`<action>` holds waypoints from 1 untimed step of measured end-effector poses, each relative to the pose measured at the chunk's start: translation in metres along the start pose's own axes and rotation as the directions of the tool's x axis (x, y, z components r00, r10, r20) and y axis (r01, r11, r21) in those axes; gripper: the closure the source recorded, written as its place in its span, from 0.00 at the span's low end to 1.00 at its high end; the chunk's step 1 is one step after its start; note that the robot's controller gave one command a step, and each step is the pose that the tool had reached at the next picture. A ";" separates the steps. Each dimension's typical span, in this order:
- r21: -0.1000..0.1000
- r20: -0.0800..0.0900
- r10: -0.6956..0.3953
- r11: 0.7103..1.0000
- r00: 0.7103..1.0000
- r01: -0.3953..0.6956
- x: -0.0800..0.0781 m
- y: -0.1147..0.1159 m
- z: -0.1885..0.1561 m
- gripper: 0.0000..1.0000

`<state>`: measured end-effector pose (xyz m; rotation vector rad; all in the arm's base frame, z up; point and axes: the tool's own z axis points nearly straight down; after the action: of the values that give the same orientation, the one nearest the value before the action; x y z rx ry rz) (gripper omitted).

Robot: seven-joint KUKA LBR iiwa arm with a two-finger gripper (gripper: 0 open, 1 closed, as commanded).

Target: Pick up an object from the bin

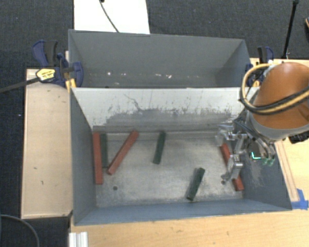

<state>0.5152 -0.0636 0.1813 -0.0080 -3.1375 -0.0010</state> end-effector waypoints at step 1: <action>0.006 0.015 -0.358 0.934 0.934 0.358 0.035 0.057 0.110 0.00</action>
Offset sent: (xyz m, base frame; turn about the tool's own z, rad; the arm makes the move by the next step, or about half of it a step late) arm -0.0391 0.0571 -0.1113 -0.3655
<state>0.4797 -0.0061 0.0716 0.5661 -3.1024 0.0033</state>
